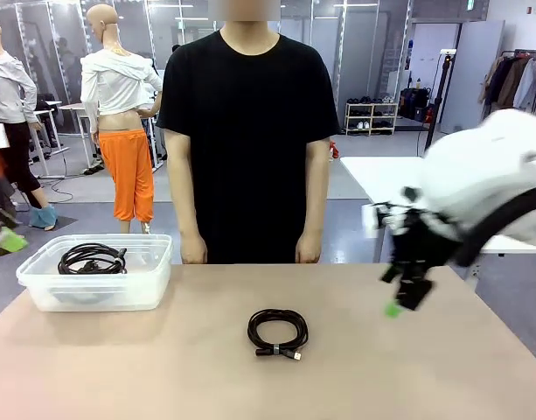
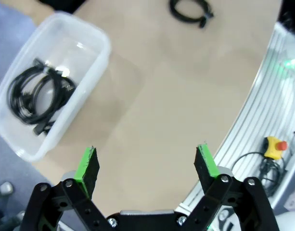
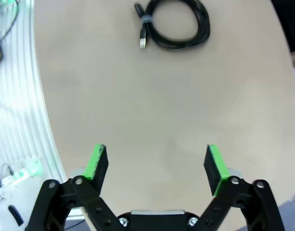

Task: Organize and store the cables.
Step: Place the USB Extension Cable into the Organizing box.

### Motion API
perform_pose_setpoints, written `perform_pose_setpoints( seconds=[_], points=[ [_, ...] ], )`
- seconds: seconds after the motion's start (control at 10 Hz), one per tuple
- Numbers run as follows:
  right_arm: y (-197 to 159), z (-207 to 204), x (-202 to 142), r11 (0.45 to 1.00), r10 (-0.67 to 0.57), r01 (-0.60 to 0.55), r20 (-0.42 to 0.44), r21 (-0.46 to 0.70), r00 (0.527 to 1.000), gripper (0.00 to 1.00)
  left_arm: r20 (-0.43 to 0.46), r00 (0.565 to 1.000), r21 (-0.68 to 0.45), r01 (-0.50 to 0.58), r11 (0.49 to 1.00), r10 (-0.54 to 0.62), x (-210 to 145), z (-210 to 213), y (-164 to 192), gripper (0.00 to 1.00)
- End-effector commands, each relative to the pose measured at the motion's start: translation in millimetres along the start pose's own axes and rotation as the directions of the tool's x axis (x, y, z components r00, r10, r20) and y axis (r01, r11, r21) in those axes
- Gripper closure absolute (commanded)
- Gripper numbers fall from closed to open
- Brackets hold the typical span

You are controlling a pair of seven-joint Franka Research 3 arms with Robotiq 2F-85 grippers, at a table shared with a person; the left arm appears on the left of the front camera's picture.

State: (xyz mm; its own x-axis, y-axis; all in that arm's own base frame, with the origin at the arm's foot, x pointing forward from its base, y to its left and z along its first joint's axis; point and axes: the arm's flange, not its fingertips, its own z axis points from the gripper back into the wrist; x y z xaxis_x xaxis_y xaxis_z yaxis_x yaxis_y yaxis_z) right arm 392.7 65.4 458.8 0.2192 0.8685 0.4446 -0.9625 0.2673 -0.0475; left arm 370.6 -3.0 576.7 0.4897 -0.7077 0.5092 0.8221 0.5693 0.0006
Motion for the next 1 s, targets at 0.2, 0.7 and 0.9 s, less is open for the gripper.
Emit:
perform_pose_setpoints(
  seconds=[0.2, 0.7, 0.9],
  points=[
    [7.4, 87.7, -139.2, 0.999, -0.045, 0.042, 0.243, 0.014, 0.969, 0.00, -0.108, 0.993, -0.004, 0.052, 0.999, -0.052, 106.4, -51.1, -63.8, 0.00],
    [10.7, 134.6, -286.7, 0.991, -0.120, 0.132, 0.523, 0.015, 0.844, 0.00, -0.184, 0.974, 0.033, 0.139, 0.990, -0.130, 208.9, -145.4, -163.0, 0.00],
    [13.7, 135.6, -336.6, 0.989, -0.131, 0.149, 0.638, 0.026, 0.759, 0.00, -0.223, 0.959, 0.055, 0.194, 0.979, -0.177, 226.5, -174.0, -190.2, 0.00]
  ],
)
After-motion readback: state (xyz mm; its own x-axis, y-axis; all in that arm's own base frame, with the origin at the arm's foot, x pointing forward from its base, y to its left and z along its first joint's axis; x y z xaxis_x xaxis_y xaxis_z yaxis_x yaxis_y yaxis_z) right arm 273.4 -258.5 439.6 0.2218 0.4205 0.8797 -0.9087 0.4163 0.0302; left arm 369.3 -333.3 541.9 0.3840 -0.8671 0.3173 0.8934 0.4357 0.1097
